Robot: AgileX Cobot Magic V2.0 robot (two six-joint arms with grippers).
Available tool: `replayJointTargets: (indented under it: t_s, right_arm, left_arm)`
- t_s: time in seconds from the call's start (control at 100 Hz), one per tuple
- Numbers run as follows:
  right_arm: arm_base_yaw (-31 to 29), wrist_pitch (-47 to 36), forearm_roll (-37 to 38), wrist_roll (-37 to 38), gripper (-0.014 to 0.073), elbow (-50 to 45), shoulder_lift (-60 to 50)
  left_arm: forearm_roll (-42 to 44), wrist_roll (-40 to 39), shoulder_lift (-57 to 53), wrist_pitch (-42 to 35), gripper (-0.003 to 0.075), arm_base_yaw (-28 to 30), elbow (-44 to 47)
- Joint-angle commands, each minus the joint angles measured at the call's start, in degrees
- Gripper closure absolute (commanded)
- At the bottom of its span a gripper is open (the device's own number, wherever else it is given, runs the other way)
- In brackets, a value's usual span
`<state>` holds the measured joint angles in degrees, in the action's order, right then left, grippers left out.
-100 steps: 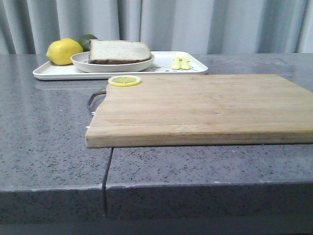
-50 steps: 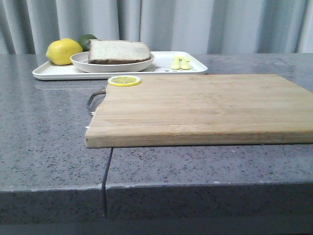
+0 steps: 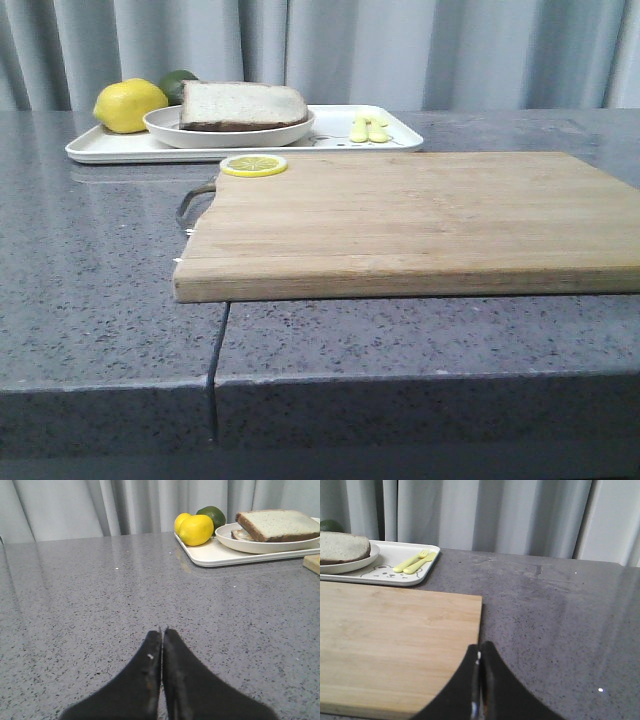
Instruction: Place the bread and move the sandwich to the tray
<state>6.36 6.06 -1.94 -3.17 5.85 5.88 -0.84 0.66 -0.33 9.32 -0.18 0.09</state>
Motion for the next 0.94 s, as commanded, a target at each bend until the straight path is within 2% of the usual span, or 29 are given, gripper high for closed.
replayJointTargets:
  t_s: [0.0, 0.13, 0.26, 0.93]
  right_arm:
    - [-0.32, -6.06, 1.2, 0.05, 0.0711, -1.08, -2.82]
    - [-0.32, -6.06, 1.2, 0.22, 0.0711, -5.0, -7.87]
    - [-0.32, -6.97, 1.2, 1.13, 0.0711, -7.48, -7.64]
    - [-0.32, -6.06, 1.2, 2.03, 0.0711, -7.46, -7.64]
  left_arm:
    - [-0.17, -0.66, -1.89, -5.0, 0.0739, -0.4, 0.94]
    - [-0.17, -0.66, -1.89, -5.0, 0.0739, -0.4, 0.94]
    - [-0.17, -0.66, -1.89, -5.0, 0.0739, -0.4, 0.94]
    - [-0.17, -0.66, -1.89, -5.0, 0.0739, -0.4, 0.94]
